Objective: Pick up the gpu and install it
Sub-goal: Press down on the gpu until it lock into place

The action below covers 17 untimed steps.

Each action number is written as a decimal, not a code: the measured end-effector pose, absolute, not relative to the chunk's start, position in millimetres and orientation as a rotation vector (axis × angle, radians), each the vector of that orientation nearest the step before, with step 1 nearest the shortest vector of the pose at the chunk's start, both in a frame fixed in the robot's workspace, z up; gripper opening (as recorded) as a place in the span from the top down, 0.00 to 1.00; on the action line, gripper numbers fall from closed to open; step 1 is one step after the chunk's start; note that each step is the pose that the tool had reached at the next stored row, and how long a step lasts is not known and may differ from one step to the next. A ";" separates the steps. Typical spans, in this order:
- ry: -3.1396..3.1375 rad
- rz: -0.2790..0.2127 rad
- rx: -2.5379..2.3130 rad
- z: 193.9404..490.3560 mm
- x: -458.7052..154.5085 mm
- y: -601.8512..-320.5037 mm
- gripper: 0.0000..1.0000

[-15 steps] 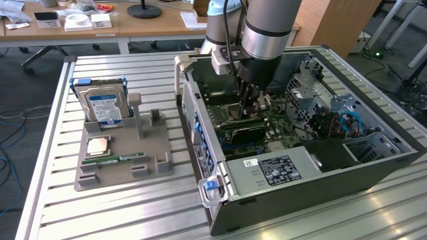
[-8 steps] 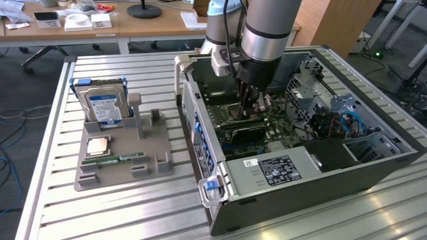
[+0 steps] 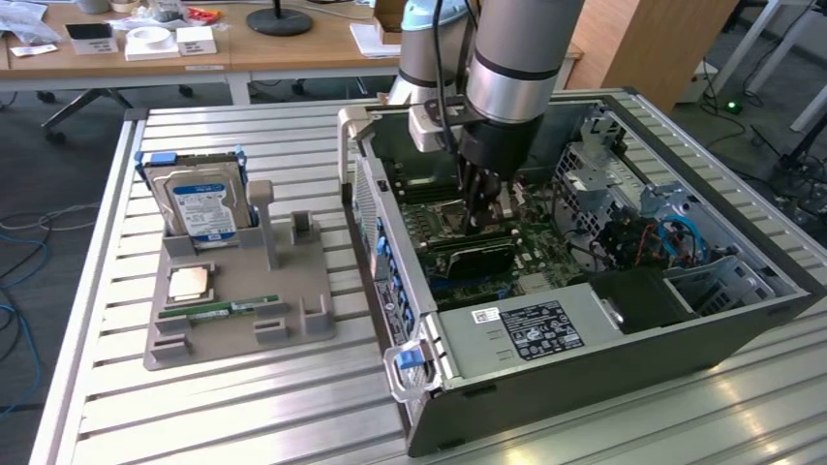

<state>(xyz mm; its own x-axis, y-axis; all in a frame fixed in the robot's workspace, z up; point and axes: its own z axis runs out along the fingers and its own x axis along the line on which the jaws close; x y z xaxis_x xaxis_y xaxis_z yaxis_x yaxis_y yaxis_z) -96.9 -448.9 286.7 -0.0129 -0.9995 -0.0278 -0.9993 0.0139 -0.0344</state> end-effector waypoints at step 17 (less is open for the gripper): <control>2.205 -0.008 -2.176 282.4 -96.9 -448.9 0.89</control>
